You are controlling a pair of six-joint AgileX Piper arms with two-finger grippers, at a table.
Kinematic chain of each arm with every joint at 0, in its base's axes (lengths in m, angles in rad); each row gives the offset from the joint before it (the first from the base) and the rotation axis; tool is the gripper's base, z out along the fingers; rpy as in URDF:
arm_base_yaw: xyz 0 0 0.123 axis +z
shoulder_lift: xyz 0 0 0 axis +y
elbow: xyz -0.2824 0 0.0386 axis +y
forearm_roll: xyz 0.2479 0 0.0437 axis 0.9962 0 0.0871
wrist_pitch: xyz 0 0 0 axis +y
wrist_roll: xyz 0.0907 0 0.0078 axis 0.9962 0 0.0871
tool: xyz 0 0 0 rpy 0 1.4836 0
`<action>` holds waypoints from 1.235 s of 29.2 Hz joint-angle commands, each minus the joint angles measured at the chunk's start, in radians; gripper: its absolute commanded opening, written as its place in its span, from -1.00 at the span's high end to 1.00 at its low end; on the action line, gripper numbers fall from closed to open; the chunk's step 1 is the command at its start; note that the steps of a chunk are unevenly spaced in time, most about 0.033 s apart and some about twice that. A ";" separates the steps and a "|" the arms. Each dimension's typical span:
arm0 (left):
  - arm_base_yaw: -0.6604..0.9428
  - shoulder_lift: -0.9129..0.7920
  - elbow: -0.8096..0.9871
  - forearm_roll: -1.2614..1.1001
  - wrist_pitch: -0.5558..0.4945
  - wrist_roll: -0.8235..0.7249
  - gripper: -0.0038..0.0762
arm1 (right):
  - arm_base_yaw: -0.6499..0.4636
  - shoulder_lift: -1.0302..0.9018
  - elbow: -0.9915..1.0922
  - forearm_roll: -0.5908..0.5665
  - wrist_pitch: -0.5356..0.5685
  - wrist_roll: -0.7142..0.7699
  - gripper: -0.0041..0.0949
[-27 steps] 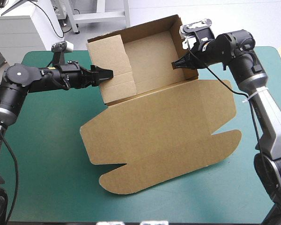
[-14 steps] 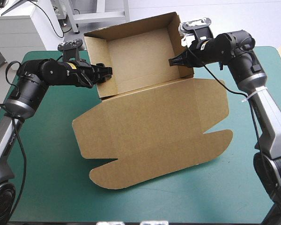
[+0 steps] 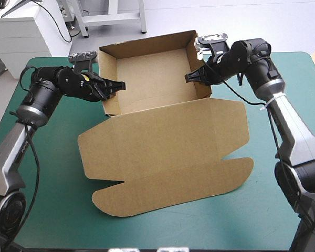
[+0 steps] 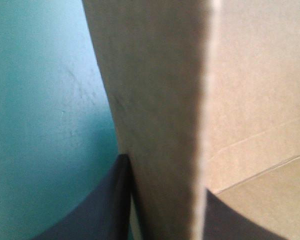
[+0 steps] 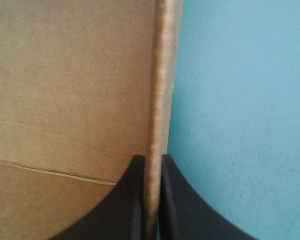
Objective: Fold the box
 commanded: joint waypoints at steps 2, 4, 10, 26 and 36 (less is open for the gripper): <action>-0.010 0.005 -0.037 -0.092 0.015 0.070 0.82 | 0.001 -0.019 -0.026 0.007 0.004 -0.035 0.95; -0.010 0.027 -0.038 -0.100 0.031 0.093 0.86 | 0.001 -0.013 -0.026 0.006 0.018 -0.037 0.95; -0.016 0.101 -0.076 -0.100 0.115 0.113 0.92 | 0.001 0.025 -0.023 0.009 0.102 -0.063 0.95; -0.137 0.361 -0.378 0.100 0.346 0.113 0.92 | -0.022 0.038 0.180 -0.053 0.102 0.009 0.96; -0.147 0.402 -0.378 0.107 0.346 0.121 0.92 | -0.050 0.038 0.231 -0.070 0.102 0.014 0.96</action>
